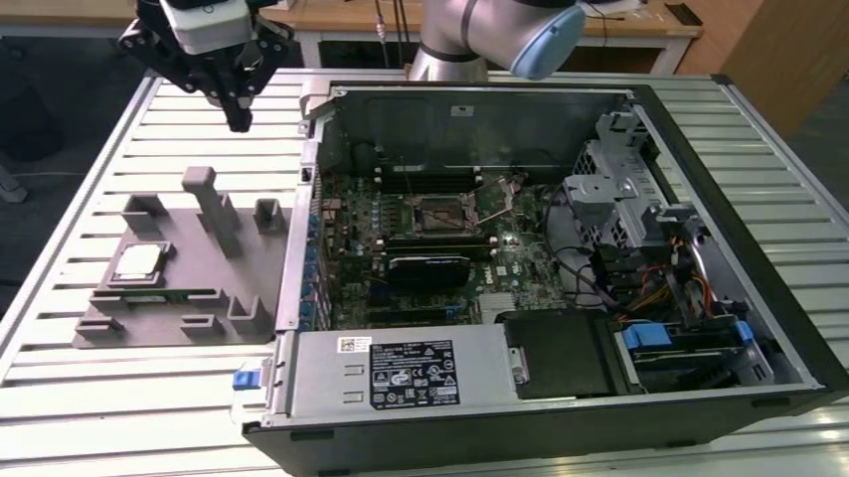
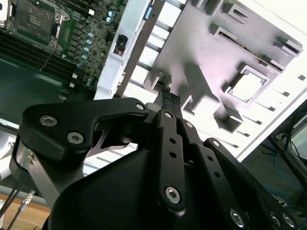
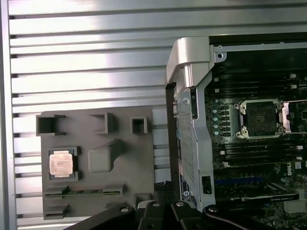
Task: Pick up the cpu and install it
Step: 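Reach for the cpu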
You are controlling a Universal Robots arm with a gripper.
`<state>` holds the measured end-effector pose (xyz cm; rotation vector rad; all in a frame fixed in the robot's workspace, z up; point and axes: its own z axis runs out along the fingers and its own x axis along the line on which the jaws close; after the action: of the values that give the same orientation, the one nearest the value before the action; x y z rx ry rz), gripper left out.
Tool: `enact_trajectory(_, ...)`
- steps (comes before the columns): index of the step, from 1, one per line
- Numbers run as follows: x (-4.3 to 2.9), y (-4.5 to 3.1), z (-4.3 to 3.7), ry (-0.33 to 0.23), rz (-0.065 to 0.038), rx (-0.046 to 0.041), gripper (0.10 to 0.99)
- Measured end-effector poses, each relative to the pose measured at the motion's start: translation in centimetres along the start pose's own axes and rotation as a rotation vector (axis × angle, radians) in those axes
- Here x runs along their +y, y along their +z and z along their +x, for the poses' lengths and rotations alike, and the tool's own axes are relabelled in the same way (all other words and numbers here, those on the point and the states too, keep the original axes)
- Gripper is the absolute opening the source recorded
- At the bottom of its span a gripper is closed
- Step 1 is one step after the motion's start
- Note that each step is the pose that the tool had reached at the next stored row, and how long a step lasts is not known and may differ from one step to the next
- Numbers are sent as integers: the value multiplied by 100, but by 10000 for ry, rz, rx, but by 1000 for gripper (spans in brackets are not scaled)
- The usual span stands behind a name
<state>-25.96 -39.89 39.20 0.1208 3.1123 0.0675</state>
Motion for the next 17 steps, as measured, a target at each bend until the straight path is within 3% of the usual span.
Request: enact_trajectory(17,-20,-4,263,4,0,0,106)
